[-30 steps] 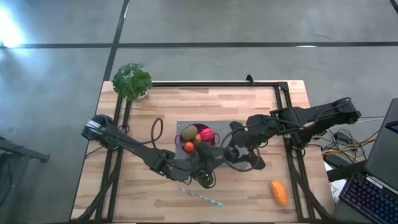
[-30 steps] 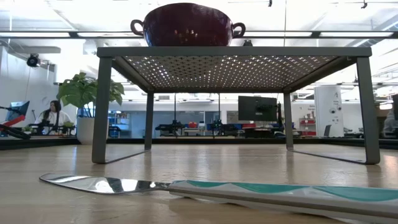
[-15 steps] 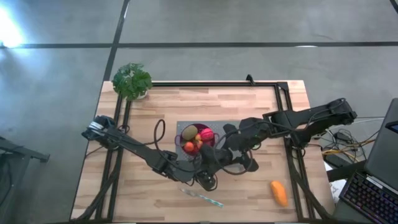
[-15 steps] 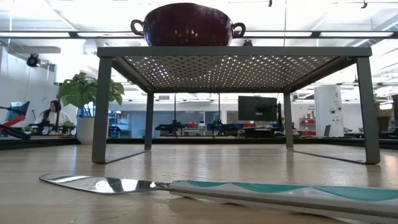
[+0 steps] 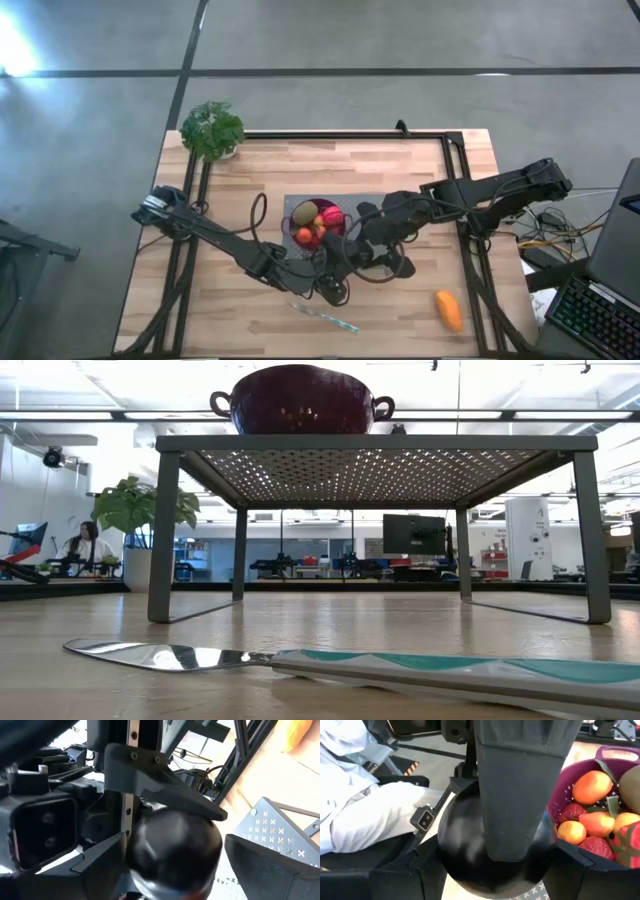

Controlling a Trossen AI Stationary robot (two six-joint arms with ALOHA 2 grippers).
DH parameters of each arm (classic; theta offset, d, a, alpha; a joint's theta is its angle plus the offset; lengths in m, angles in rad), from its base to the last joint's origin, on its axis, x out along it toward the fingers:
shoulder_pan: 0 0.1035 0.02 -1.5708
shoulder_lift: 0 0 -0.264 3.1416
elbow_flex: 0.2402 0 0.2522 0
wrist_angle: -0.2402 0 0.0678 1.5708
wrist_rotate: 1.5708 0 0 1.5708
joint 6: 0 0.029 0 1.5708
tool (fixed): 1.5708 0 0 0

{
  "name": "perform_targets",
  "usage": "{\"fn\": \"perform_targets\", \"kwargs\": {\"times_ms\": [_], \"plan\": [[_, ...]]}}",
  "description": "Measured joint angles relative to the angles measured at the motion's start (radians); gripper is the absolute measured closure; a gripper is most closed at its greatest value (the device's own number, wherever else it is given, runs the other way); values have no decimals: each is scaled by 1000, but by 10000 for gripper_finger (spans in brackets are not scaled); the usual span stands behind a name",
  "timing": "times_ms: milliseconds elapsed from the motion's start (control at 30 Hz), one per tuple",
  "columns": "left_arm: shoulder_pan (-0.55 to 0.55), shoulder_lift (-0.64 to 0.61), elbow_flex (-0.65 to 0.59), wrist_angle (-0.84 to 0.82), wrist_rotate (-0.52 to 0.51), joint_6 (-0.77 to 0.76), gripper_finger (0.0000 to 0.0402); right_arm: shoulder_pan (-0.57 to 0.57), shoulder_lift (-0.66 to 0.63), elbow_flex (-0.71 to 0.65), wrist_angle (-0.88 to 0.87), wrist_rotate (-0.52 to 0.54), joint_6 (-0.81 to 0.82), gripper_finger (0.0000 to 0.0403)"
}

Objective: Pick & Place Fruit
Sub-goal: Put the plum into the purple strainer bowl

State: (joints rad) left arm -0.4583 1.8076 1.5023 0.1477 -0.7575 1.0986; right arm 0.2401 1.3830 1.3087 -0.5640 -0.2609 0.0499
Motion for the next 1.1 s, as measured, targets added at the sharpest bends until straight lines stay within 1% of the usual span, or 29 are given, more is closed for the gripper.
{"fn": "perform_targets", "kwargs": {"times_ms": [100, 200, 367, 533, 667, 767, 867, 1100], "plan": [[0, 0, 0, -8, -1, -9, 60, 0, 0, 0, 3, -2, 0, 158], [1, 0, 0, -8, -1, -11, 67, 0, 1, 0, 3, -2, 0, 149], [3, -2, 0, -6, -1, -18, 105, 0, 1, 0, 3, -2, 0, 130], [3, -2, 0, -5, -1, -18, 141, 0, 1, 0, 2, -2, 0, 143], [3, -2, 0, -6, 0, -17, 141, 0, 1, 0, 3, -2, 0, 156], [3, -2, 0, -6, 0, -17, 140, 0, 1, 0, 3, -2, 0, 156], [3, -2, 0, -6, 0, -19, 140, 0, 1, 0, 3, -2, 2, 139], [3, -2, -1, -9, 4, -18, 140, 0, -2, 10, -4, -1, 27, 85]]}}
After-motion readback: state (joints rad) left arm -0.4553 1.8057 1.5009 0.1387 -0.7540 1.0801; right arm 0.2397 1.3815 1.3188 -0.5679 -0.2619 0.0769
